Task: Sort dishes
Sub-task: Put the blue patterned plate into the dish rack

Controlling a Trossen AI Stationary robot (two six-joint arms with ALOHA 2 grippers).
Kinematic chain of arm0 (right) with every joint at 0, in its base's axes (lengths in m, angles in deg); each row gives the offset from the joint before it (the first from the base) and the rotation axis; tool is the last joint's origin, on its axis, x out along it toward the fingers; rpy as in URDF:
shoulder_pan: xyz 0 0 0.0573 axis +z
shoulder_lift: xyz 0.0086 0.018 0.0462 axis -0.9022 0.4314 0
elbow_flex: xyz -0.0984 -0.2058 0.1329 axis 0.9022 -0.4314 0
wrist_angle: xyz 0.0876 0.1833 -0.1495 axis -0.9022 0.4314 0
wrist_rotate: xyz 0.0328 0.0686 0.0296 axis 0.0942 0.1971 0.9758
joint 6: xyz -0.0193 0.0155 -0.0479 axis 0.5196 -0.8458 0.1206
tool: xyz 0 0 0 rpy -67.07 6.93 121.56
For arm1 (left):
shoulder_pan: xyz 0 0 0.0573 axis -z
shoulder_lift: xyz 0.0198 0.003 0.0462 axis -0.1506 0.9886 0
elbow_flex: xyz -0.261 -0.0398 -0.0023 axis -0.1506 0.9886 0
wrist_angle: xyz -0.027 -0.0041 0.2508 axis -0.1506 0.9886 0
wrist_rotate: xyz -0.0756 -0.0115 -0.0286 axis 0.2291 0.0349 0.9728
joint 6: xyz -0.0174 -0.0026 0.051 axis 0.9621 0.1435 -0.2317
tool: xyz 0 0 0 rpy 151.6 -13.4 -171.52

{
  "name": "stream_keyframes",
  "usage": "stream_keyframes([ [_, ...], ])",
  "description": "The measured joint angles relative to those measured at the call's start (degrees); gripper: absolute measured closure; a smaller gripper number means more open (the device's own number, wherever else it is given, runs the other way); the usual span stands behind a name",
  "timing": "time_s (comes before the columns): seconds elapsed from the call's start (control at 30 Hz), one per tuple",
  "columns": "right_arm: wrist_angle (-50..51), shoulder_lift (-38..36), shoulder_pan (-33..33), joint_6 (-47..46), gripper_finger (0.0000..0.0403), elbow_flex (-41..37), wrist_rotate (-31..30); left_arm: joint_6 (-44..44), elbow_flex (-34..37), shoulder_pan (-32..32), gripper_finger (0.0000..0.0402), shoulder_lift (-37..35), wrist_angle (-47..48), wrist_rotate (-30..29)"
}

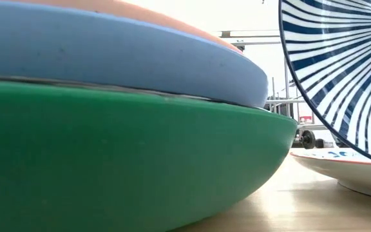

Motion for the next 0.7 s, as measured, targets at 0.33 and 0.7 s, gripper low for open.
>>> stream_keyframes([
  [0.33,0.4,-0.7,0.1,-1.3,0.0381,0.0,-0.2,-0.3,0.1,3.2,0.0206,-4.1,8.1,-3.9],
  [0.7,0.2,-6.1,1.4,-6.9,0.0381,0.1,-1.3,0.9,0.2,9.4,0.0205,-9.4,19.0,-13.7],
])
